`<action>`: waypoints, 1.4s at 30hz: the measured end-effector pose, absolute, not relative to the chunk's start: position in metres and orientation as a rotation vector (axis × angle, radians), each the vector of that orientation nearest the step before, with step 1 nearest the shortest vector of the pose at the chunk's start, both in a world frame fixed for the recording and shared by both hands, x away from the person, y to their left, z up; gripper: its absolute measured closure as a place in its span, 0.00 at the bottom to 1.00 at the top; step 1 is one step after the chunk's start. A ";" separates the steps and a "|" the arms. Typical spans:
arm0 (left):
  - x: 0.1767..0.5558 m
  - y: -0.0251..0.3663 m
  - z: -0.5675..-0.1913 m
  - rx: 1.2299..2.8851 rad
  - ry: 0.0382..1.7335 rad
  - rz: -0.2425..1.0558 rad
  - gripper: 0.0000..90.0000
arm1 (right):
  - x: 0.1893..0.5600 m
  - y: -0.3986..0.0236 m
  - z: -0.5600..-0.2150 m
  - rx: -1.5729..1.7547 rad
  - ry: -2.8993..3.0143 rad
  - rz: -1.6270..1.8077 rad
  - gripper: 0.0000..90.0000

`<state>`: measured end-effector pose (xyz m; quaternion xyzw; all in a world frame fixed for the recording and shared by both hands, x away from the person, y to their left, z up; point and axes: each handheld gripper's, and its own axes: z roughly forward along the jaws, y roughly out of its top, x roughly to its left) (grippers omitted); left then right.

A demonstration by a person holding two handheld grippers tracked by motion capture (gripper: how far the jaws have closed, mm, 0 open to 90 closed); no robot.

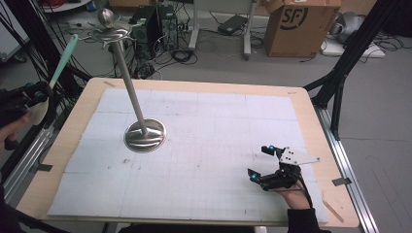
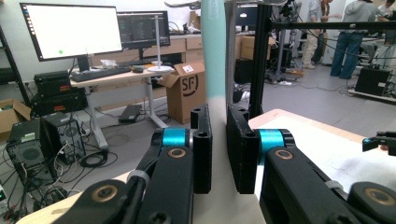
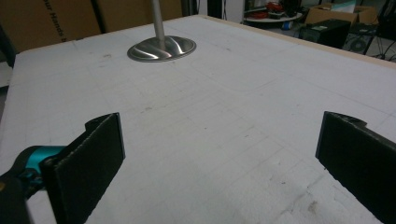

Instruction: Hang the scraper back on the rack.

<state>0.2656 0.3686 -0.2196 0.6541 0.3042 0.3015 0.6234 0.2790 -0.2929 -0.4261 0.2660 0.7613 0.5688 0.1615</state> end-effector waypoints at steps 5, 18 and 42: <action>0.269 0.367 -0.222 1.507 0.704 0.685 0.90 | 0.279 -0.293 -0.426 0.760 2.171 1.630 0.00; 0.281 0.356 -0.235 1.528 0.720 0.650 0.90 | 0.279 -0.293 -0.426 0.765 2.174 1.630 0.00; 0.319 0.314 -0.255 1.564 0.756 0.631 0.90 | 0.278 -0.295 -0.424 0.752 2.157 1.631 0.00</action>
